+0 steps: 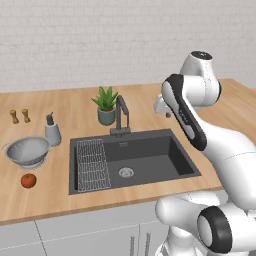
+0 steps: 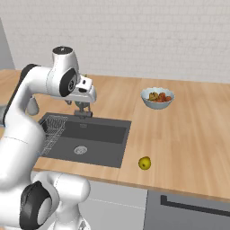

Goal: Put the colander in the sink, put the pear, orange in the colander, and turn on the sink faucet and pour water over the colander.

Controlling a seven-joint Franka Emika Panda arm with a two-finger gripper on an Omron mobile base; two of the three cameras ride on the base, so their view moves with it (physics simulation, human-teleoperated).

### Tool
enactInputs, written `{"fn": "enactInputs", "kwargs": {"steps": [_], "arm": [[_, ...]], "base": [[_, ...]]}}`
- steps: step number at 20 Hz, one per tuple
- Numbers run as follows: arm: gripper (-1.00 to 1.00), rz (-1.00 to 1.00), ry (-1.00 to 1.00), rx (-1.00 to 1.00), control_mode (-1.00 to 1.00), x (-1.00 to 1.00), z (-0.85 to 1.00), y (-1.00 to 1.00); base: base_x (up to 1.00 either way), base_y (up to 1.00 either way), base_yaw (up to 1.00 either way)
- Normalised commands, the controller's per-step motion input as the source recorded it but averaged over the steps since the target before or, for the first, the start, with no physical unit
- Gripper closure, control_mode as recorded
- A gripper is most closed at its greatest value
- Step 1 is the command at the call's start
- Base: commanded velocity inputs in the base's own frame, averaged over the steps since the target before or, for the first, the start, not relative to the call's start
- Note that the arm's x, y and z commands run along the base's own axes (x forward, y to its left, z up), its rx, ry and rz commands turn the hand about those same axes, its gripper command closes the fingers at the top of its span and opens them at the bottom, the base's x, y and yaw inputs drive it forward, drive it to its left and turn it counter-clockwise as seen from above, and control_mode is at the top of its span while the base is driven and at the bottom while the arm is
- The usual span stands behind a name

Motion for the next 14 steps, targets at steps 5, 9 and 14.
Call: {"fn": "enactInputs", "kwargs": {"steps": [5, 9, 14], "arm": [[-1.00, 0.00, 0.00, 0.00, -1.00, -0.23, -0.07, 0.09], [-1.00, 0.00, 0.09, -0.01, -1.00, -0.53, -0.19, 0.92], [-1.00, 0.00, 0.10, 0.00, -1.00, -0.46, -0.13, 1.00]], "base": [[0.00, 0.00, 0.00], [0.00, 0.00, 0.00], [0.00, 0.00, 0.00]]}}
